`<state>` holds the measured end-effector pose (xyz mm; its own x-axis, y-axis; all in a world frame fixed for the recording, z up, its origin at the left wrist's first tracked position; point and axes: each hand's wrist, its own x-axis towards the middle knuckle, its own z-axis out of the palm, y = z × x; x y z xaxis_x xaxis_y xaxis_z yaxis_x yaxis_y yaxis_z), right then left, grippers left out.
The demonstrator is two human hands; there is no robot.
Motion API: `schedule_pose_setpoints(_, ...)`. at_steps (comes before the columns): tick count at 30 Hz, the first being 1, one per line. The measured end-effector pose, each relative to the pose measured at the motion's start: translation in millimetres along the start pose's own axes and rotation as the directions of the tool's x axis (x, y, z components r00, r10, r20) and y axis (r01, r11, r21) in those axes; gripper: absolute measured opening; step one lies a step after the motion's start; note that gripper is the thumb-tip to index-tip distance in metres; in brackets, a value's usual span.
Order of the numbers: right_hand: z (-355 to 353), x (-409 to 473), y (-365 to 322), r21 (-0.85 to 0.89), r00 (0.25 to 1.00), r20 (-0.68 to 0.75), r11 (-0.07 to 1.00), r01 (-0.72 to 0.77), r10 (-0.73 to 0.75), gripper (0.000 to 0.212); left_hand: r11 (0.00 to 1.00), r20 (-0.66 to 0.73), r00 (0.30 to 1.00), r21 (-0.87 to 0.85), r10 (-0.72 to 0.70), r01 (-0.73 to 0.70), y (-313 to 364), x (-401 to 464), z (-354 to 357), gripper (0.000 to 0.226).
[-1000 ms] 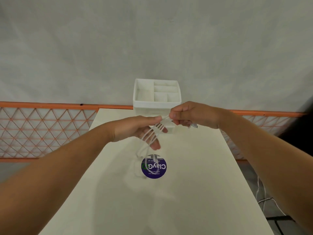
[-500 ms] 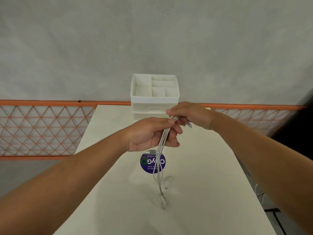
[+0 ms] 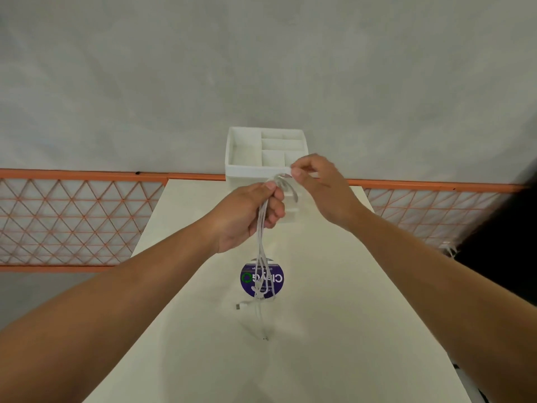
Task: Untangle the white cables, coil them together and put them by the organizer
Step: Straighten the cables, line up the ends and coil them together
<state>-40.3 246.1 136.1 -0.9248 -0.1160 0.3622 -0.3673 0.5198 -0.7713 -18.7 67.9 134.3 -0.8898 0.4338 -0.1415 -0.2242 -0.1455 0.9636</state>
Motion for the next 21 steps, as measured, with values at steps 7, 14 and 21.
schedule_pose_setpoints(7, 30.1, -26.0, -12.9, 0.191, 0.898, 0.400, 0.942, -0.277, 0.183, 0.011, 0.987, -0.043, 0.995, -0.133, 0.088, -0.093, 13.0, 3.2, -5.1, 0.032)
schedule_pose_setpoints(14, 65.4, -33.1, -14.9, 0.387, 0.894, 0.423, 0.862, -0.326, 0.149, 0.020, 0.986, -0.072, 0.984, -0.040, 0.161, -0.164, 20.5, 2.0, -2.2, 0.032)
schedule_pose_setpoints(21, 87.6, -50.6, 21.5, 0.138, 0.914, 0.337, 0.948, -0.286, 0.226, 0.024, 0.970, -0.132, 0.974, -0.139, 0.183, -0.201, 34.5, -1.7, -11.1, 0.032)
